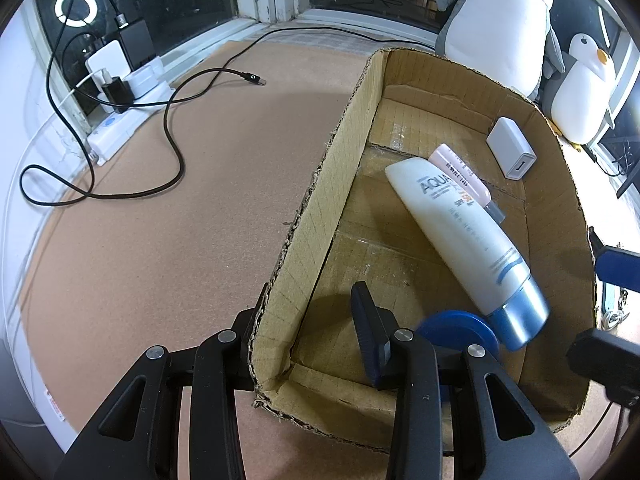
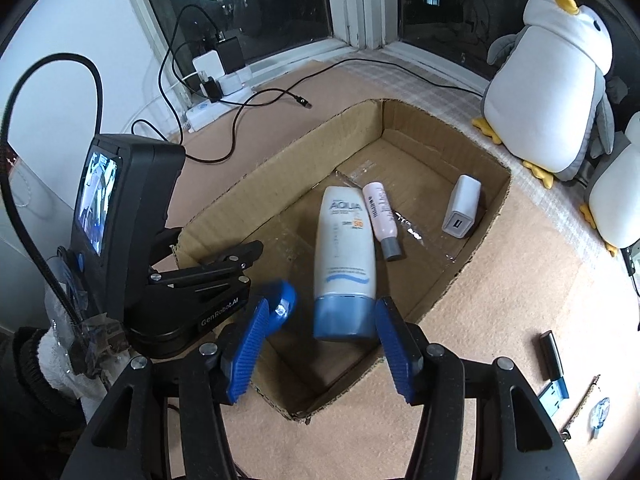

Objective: Organize rigid objects
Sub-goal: 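Carry the tape measure into the box and open the right tool, then move the right tool back to the white USB cable and grasp it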

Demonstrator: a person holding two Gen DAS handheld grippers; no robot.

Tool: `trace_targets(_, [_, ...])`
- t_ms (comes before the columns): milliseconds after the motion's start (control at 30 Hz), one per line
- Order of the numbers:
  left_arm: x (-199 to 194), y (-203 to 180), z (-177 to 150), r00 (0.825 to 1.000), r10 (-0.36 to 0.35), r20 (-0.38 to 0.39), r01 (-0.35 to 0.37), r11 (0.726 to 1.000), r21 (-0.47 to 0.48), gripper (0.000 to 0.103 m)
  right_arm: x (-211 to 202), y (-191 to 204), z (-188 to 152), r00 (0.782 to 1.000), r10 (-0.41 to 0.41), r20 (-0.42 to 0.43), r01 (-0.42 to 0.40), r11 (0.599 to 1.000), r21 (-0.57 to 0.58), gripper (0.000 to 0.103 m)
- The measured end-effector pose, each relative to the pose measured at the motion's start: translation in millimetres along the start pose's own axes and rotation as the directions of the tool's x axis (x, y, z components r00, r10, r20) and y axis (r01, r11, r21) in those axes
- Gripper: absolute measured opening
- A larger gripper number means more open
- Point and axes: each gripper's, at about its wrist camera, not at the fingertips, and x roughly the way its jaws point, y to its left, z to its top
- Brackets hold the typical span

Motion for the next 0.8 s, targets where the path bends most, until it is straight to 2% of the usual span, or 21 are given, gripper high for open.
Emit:
trace_targets(400, [0.3,-1.4,0.2,1.000,0.002,0.000,-0.002,1.000,0.002,0.036,-32.1,-41.6,-20.8,0.998,-0.048,0.029,0.045,0.994,0.095,0.052])
trace_targets(800, [0.6,-1.1,0.9,1.000,0.006,-0.001,-0.006,1.000,0.003,0.036,-85.8,-112.6,-71.5,0.989,-0.145,0.038,0.134,0.967,0.215,0.052])
